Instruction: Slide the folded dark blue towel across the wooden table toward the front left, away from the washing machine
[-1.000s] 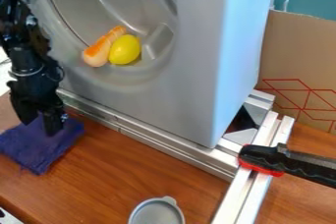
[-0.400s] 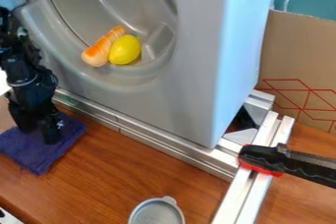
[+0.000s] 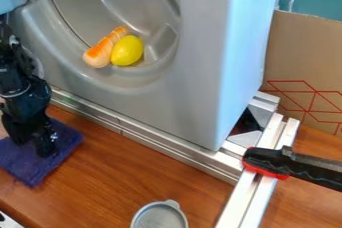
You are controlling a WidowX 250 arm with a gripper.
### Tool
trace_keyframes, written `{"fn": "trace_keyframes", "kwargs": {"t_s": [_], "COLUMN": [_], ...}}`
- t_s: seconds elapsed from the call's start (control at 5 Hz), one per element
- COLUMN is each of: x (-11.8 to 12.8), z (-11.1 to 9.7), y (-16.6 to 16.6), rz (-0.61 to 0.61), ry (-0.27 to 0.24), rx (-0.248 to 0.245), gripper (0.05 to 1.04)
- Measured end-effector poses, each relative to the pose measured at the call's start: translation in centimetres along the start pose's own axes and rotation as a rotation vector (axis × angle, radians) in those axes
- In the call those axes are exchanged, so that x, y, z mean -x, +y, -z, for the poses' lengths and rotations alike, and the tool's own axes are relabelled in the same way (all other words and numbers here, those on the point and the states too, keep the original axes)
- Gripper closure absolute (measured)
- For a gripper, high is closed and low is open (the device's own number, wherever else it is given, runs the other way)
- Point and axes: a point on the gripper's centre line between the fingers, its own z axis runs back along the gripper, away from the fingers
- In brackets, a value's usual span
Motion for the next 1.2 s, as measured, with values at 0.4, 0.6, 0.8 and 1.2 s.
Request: {"fn": "trace_keyframes", "kwargs": {"t_s": [0.4, 0.6, 0.8, 1.2], "x": [3.0, 3.3, 3.2, 2.9], "z": [-0.1, -0.1, -0.6, -5.6], "y": [-0.3, 0.0, 0.3, 0.9], "rz": [-0.041, -0.062, -0.08, -0.075], "ry": [0.124, 0.132, 0.103, 0.025], "rx": [-0.031, -0.031, -0.027, -0.024], "gripper": [0.085, 0.085, 0.085, 0.085]}}
